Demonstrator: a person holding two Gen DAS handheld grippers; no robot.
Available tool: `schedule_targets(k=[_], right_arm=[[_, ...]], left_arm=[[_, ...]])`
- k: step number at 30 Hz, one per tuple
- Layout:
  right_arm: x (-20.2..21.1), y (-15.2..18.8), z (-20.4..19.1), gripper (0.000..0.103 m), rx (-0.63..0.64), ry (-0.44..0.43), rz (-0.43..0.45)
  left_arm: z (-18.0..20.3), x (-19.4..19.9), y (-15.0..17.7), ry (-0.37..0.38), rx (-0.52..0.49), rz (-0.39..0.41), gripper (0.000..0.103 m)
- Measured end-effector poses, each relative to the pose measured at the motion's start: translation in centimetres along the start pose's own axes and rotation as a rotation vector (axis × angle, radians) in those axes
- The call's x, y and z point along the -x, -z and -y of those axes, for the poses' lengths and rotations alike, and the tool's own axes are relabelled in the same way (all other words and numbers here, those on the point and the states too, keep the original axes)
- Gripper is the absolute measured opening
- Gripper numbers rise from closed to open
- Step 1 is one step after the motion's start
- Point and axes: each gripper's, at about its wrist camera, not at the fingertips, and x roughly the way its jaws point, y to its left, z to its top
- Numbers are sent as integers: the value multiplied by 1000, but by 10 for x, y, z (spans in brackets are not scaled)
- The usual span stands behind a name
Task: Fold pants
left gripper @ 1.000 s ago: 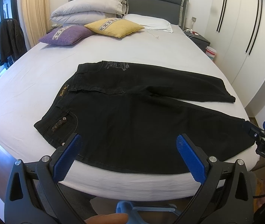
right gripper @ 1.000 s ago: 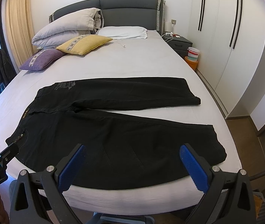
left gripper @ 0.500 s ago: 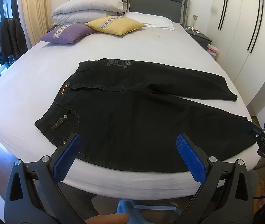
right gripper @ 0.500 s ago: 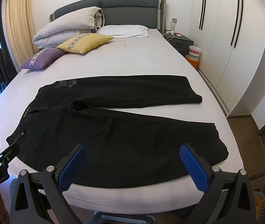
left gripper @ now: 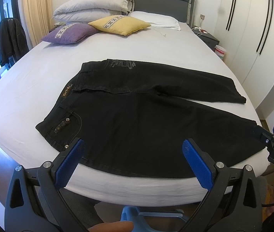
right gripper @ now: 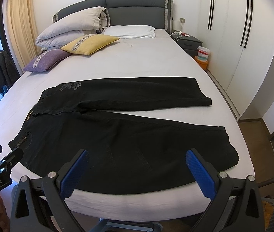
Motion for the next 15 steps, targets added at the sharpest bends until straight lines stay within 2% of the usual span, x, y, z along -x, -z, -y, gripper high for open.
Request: schedule_targets(k=[15], right_arm=[[-12, -2, 0, 103, 15, -40, -24]], left_arm=[[-2, -18, -4, -9, -1, -16, 103]])
